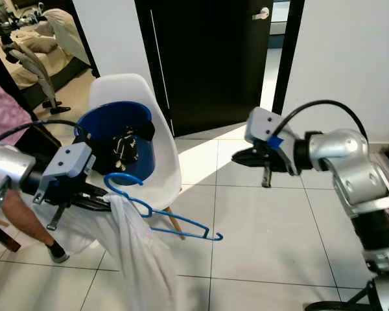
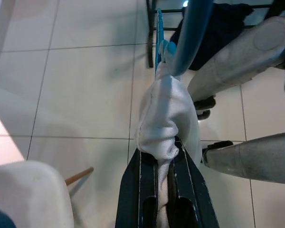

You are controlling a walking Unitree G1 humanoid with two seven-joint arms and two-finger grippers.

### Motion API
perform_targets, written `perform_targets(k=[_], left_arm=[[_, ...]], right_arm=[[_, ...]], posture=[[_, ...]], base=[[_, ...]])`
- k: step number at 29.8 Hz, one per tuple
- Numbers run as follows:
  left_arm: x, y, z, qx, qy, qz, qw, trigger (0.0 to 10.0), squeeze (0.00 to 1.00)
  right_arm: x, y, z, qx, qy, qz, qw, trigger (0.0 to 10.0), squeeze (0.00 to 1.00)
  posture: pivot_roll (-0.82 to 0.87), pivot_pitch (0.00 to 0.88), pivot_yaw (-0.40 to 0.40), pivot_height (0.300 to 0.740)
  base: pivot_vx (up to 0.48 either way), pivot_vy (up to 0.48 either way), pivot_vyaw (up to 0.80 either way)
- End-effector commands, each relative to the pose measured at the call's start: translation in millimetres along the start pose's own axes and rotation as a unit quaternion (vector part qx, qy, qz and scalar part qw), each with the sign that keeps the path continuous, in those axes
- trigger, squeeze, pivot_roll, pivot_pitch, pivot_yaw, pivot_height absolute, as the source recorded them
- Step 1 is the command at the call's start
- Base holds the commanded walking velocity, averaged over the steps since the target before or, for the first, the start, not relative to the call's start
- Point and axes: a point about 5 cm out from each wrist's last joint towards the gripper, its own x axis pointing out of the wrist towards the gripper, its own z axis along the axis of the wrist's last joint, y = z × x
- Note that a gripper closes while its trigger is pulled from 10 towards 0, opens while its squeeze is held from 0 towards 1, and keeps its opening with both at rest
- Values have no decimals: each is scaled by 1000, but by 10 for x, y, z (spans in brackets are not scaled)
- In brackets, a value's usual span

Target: Hang hanger

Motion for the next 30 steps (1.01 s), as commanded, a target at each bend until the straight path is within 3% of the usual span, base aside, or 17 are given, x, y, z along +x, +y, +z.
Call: perform_targets(k=[1,5,6,9,10,11,12,14,15,16,17,18,20,21,26,27,30], left_arm=[[-98,56,30,11,3,19,1000,980,0],[-175,97,80,22,4,25,999,1137,0],[-235,135,125,35,3,34,999,1373,0],[-299,187,188,53,-2,49,997,1882,0],[-356,247,262,69,-13,67,995,4431,0],[-390,283,309,79,-20,78,994,4431,0],[-423,334,370,90,-31,93,991,10000,0],[-441,364,407,96,-38,102,989,10000,0],[-461,400,468,102,-51,105,988,10000,0],[-461,400,468,102,-51,105,988,10000,0],[-472,438,548,109,-68,107,986,10000,0],[-472,438,548,109,-68,107,986,10000,0],[-464,509,705,122,-106,112,981,10000,0],[-452,535,758,125,-119,115,978,10000,0],[-422,578,826,127,-133,122,976,10000,0],[-400,600,839,124,-139,125,975,10000,0],[-365,610,829,120,-141,127,974,10000,0]], right_arm=[[-118,87,-3,12,-4,35,999,10000,0],[-290,28,-120,36,18,10,999,10000,0],[-410,-33,-187,57,24,-19,998,10000,1000],[-504,-40,-264,80,26,-33,996,10000,1000],[-536,42,-332,104,27,-18,994,10000,1000],[-540,114,-369,118,28,0,993,10000,1000],[-481,262,-414,132,33,38,990,10000,1000],[-438,362,-437,141,36,63,987,10000,1000],[-331,543,-436,147,37,107,983,10000,1000],[-331,543,-436,147,37,107,983,10000,1000],[-177,723,-404,150,26,145,978,10000,1000],[-177,723,-404,150,26,145,978,10000,1000],[114,878,-265,145,-26,161,976,10000,1000],[214,877,-198,136,-49,151,978,10000,1000],[381,755,-99,136,-88,93,982,10000,1000],[446,687,-54,153,-112,70,979,10000,0],[488,653,-19,168,-130,61,975,10000,0]], posture=[[-79,0,48,740],[-81,0,51,740],[-83,0,53,740],[-83,0,52,740],[-84,0,51,740],[-89,0,53,740],[-94,0,52,740],[-94,0,52,740],[-95,0,58,740],[-95,0,58,740],[-93,0,61,740],[-93,0,61,740],[-90,0,64,740],[-90,0,64,740],[-90,0,64,740],[-93,0,62,740],[-94,0,59,740]], base=[[0,0,0],[0,0,0],[0,0,0],[0,0,0],[0,0,0],[0,0,0],[0,0,0],[0,0,0],[0,0,0],[0,0,0],[0,0,0],[0,0,0],[0,0,0],[0,0,0],[0,0,0],[0,0,0],[0,0,0]])
